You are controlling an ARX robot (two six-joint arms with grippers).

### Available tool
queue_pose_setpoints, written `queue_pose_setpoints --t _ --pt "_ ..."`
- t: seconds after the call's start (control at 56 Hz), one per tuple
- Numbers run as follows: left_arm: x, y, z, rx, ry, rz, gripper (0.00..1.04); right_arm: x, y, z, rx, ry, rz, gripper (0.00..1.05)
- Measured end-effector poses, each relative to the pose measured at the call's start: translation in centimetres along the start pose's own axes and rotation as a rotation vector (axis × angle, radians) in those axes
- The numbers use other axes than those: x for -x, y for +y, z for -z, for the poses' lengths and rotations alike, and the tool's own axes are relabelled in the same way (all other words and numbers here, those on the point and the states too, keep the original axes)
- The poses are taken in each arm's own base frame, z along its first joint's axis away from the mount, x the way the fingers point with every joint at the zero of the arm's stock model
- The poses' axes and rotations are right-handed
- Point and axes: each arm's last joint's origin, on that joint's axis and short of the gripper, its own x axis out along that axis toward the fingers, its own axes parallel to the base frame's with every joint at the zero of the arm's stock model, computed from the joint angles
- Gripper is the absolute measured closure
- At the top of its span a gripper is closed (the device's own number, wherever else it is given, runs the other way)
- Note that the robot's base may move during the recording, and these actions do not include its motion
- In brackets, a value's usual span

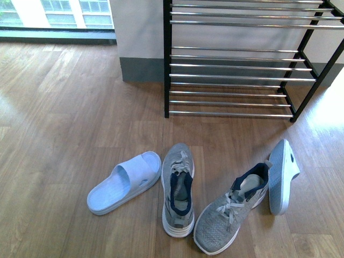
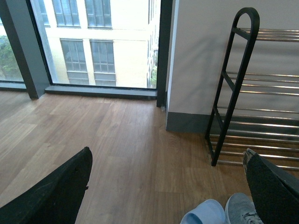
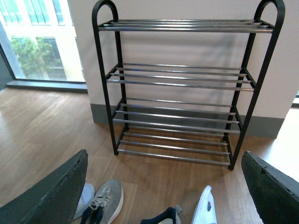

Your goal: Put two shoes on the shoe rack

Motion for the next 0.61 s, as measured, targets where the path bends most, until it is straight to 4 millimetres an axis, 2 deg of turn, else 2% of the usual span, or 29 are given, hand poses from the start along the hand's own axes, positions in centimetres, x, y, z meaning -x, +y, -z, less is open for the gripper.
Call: queue_pose_setpoints --t 0.232,0.357,0.5,0.608 --pt "0.0 0.0 0.0 0.0 0.0 0.0 0.09 0.0 0.0 0.0 -0.006 0.007 0.009 0.09" --pt "0.0 0.0 0.0 0.0 0.0 0.0 0.09 -0.6 -0.1 0.4 -0.103 0.136 0.11 0.09" --pt "0.0 0.0 0.0 0.0 0.0 0.0 0.09 -3.2 0.4 -0.5 -0.156 0.22 0.149 0.09" --pt "0.0 0.0 0.0 0.0 0.0 0.0 0.09 -7.1 1.5 -0.6 -0.196 0.316 0.149 0.09"
